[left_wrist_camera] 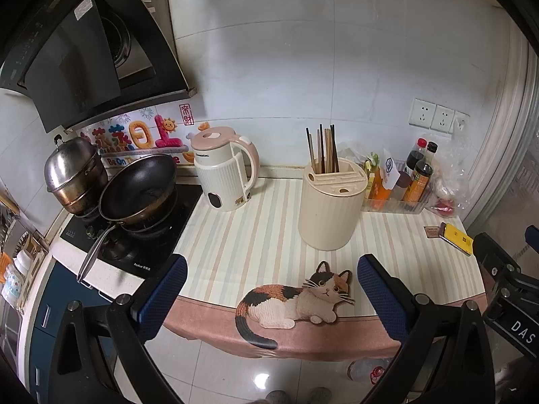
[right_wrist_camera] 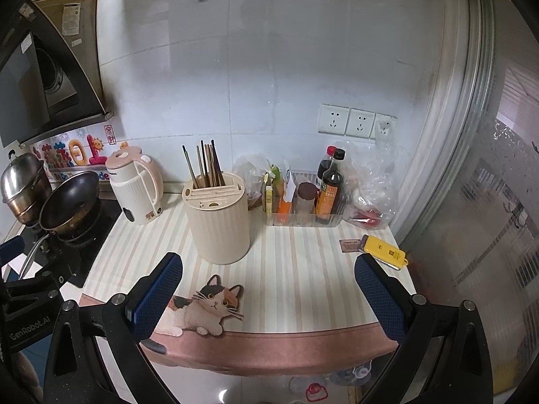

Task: Organize utensils

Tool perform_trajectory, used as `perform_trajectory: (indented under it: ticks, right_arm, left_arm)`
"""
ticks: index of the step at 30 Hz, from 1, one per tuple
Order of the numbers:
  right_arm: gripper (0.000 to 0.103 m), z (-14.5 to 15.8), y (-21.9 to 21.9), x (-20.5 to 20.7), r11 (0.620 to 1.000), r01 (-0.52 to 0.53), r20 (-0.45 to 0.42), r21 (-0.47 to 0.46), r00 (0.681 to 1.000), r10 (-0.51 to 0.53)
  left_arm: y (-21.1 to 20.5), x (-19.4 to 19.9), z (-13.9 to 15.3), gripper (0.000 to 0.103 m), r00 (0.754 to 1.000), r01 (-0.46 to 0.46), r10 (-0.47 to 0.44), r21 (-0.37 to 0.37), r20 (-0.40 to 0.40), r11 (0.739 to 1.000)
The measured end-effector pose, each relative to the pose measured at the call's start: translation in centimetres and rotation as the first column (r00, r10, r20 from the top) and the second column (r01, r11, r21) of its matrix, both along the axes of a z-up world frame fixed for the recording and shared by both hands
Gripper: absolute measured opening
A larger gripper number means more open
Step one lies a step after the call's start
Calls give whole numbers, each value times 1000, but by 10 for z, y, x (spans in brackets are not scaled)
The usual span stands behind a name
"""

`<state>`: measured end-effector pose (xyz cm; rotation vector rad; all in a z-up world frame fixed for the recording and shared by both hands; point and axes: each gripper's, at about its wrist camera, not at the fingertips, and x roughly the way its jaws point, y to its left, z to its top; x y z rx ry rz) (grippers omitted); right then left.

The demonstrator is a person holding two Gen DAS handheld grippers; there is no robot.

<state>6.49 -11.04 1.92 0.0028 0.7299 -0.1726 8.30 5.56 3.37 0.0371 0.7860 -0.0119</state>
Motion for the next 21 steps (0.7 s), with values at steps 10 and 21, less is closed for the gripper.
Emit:
perform_trajectory:
  ticks: [10,21]
  right_arm:
    - [103,1,1,-1,1000,-3,1,-3,1000,3]
    - [103,1,2,-1,1000,-5,2,-4,1000,5]
  left_arm:
    - [1,0,0,103,1000,2,-2,0,1,1000]
    - [-1,3,-1,103,1000,3,-3,-5,4,1000]
